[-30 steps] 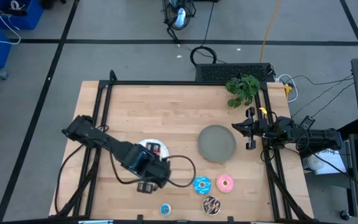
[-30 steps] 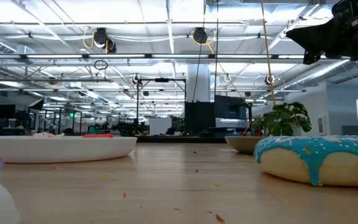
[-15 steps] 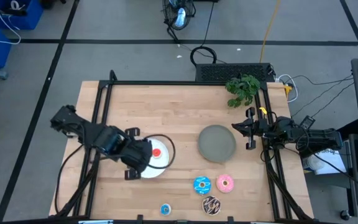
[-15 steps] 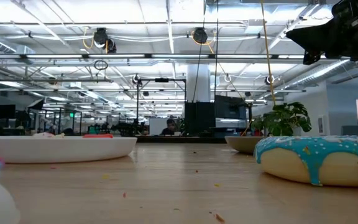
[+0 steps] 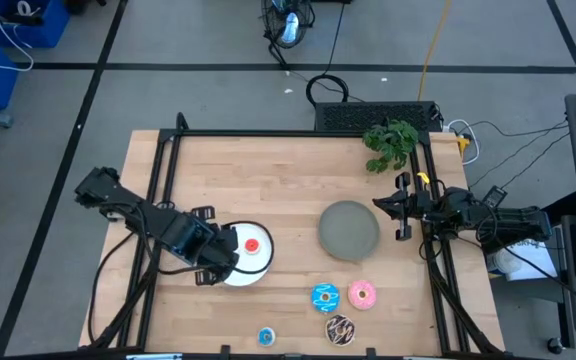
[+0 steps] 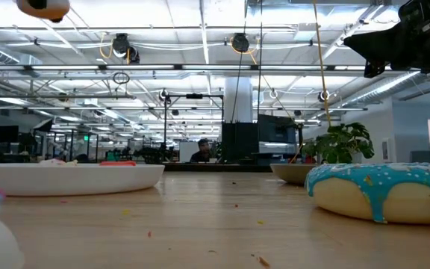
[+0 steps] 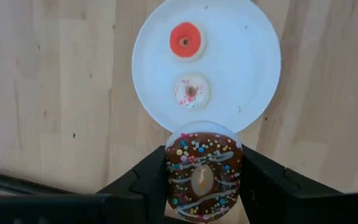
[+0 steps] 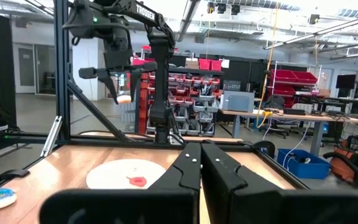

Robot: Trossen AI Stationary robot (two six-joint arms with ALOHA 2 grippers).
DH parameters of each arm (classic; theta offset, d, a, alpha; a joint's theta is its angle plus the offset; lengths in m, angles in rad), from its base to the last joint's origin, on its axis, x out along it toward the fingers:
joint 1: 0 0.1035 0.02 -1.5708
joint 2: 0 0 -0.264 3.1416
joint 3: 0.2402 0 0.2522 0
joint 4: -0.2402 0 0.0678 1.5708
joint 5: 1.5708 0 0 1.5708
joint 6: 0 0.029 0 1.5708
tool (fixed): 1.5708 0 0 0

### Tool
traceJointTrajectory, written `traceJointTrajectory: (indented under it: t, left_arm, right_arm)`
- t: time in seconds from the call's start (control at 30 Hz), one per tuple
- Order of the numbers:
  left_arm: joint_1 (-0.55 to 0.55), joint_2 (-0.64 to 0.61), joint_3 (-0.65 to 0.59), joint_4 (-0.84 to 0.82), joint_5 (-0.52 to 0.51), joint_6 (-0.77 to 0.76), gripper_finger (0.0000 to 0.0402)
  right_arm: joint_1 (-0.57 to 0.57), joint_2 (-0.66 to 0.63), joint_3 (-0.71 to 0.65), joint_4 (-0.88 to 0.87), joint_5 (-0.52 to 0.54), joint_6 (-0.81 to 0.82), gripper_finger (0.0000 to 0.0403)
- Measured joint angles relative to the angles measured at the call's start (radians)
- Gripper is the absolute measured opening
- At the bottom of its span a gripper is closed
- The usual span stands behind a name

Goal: Pick & Place donuts
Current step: Put the small brown donut on the white plate

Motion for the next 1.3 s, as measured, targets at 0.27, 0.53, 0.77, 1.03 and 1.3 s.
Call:
traceJointTrajectory:
  t: [0.27,0.53,0.77,1.03,1.3]
  left_arm:
    - [0.000,0.000,-0.014,0.014,-0.011,-0.010,0.0158]
    - [0.000,0.004,-0.014,0.065,-0.021,0.023,0.0155]
    - [0.001,0.004,-0.014,0.066,-0.034,0.015,0.0166]
    - [0.013,0.004,-0.014,0.115,-0.042,0.007,0.0181]
    - [0.041,0.081,-0.013,0.200,-0.039,0.024,0.0182]
  right_arm:
    - [0.000,0.000,0.000,0.000,0.000,0.000,0.0000]
    - [0.000,0.000,0.000,0.000,0.000,0.000,0.0000]
    - [0.000,0.000,0.000,0.001,0.000,0.000,0.0000]
    - [0.000,0.000,0.000,0.001,0.000,0.000,0.0000]
    - [0.000,0.000,0.000,0.004,0.000,0.000,0.0000]
